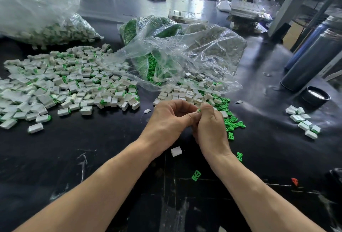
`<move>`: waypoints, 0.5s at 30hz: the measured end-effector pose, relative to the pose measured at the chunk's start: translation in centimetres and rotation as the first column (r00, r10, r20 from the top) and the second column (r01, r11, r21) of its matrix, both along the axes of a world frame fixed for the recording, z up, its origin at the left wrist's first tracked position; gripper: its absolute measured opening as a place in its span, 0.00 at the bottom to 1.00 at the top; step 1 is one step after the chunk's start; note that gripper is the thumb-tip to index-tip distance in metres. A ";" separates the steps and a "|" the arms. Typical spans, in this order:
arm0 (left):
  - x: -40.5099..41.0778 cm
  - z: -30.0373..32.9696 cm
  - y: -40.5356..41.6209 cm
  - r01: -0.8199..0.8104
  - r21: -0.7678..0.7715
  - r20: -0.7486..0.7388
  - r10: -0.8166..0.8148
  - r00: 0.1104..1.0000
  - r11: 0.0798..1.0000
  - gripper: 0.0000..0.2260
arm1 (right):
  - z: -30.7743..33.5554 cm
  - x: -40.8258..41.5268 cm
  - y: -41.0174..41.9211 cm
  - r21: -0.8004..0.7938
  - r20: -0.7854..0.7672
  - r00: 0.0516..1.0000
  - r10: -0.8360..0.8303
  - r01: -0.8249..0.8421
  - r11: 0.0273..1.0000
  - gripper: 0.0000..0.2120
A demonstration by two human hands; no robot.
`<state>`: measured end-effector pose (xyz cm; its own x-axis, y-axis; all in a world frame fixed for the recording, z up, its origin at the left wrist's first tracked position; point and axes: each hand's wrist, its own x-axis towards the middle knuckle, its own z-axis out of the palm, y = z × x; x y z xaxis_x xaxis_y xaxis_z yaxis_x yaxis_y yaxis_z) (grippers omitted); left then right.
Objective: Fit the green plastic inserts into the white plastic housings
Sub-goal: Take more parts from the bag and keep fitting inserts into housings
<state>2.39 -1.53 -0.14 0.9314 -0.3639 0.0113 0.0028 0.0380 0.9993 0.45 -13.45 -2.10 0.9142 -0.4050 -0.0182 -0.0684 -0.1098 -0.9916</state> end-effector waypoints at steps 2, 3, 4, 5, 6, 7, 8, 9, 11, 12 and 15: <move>0.0 0.1 0.1 -0.001 -0.001 0.002 0.001 1.000 1.000 0.05 | 0.1 0.1 -0.2 0.058 -0.020 0.999 0.033 -0.032 0.998 0.26; 0.1 0.2 0.2 -0.012 -0.003 -0.001 0.012 1.000 1.000 0.05 | 0.2 0.1 -0.4 0.064 -0.020 0.999 0.038 -0.037 0.997 0.28; 0.2 0.3 0.4 -0.033 0.003 0.002 0.033 0.999 0.999 0.04 | 0.3 0.1 -0.7 0.035 -0.009 0.999 0.038 -0.038 0.999 0.30; 0.3 0.4 0.6 -0.056 0.019 0.015 0.056 0.998 0.998 0.04 | 0.4 0.1 -0.9 -0.019 0.017 0.999 0.040 -0.040 0.999 0.30; 0.5 0.4 0.8 -0.077 0.036 0.034 0.076 0.997 0.996 0.03 | 0.5 0.0 -1.2 -0.079 0.056 0.997 0.050 -0.045 0.996 0.29; 0.7 0.4 1.0 -0.094 0.051 0.055 0.091 0.994 0.994 0.02 | 0.8 -0.2 -1.6 -0.125 0.101 0.993 0.064 -0.051 0.991 0.26; 0.9 0.4 1.2 -0.108 0.066 0.073 0.103 0.992 0.992 0.03 | 1.0 -0.3 -1.9 -0.157 0.140 0.986 0.085 -0.063 0.986 0.21; 1.1 0.3 1.4 -0.121 0.085 0.092 0.113 0.989 0.989 0.03 | 1.2 -0.4 -2.2 -0.185 0.168 0.979 0.111 -0.079 0.980 0.17; 1.4 0.2 1.7 -0.143 0.127 0.140 0.125 0.982 0.981 0.04 | 1.5 -0.6 -2.5 -0.241 0.189 0.969 0.160 -0.113 0.964 0.08; 1.4 0.2 1.8 -0.154 0.149 0.169 0.128 0.977 0.977 0.04 | 1.5 -0.6 -2.6 -0.274 0.188 0.966 0.177 -0.121 0.954 0.04; 1.4 0.1 1.8 -0.178 0.211 0.222 0.130 0.966 0.961 0.04 | 1.5 -0.6 -2.5 -0.365 0.182 0.963 0.198 -0.121 0.923 0.04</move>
<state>3.76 0.24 -0.04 0.9627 -0.2311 0.1405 -0.1896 -0.2064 0.9599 -0.19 -15.96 -0.62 0.9338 -0.1989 0.2974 0.1856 -0.4415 -0.8779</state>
